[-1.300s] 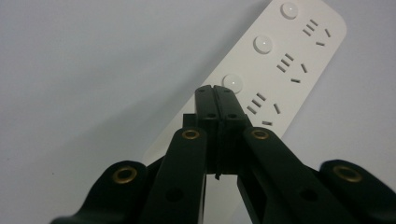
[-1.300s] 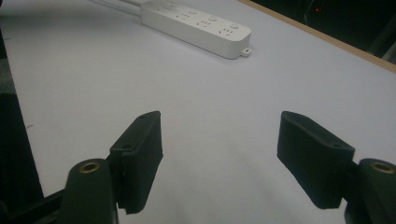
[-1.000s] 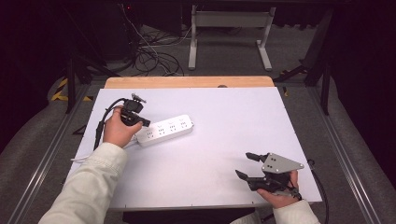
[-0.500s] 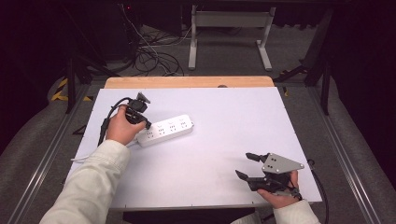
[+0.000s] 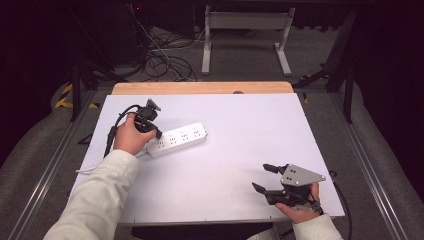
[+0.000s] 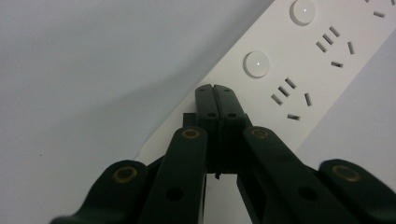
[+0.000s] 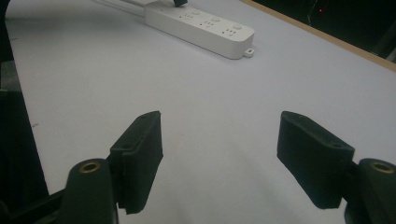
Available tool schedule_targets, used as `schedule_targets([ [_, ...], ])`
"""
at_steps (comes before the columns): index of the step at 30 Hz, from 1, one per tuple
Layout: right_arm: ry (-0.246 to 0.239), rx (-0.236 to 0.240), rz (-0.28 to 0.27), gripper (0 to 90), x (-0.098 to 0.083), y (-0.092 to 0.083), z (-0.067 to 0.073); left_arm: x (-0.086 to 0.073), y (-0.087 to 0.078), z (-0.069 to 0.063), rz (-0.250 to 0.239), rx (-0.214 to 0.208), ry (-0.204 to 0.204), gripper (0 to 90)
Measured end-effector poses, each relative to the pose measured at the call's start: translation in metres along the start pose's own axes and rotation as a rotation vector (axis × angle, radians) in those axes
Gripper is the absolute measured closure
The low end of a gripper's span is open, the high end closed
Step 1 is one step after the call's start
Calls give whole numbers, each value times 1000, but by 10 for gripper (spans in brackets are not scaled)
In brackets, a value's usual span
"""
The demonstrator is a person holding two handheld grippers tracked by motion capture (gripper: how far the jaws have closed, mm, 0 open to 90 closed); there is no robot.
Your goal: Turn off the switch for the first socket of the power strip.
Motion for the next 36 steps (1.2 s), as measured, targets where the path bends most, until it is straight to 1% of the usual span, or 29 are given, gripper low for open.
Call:
schedule_targets([
  [8,0,1,1,317,0,0,0,-3,0,1,-24,-8,-14,899],
  [13,-2,3,2,317,0,1,1,-6,0,-1,-40,4,-8,899],
  [17,1,4,3,317,0,1,1,-6,0,-2,-39,11,-7,899],
  [19,-3,5,4,317,0,1,1,-7,0,-2,-46,19,-1,900],
  [22,-2,5,5,317,0,1,1,-7,1,-7,-48,60,24,899],
  [25,-2,6,7,318,0,1,1,-7,1,-10,-50,76,24,900],
  [28,-2,6,7,318,0,1,1,-9,1,-8,-62,69,16,899],
  [31,-1,7,8,318,0,1,1,-10,1,-6,-67,50,0,900],
  [36,-1,8,9,319,-1,1,2,-10,1,-7,-70,60,-1,900],
])
Point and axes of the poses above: each handheld gripper's, and its own axes: y roughly forward along the jaws, x roughly out of its top, z roughly to its left, the point moved 1 cm from there along y, roughly forward along the jaws, and after that the axes turned 2 degrees about -z, right-handed, at the moved point
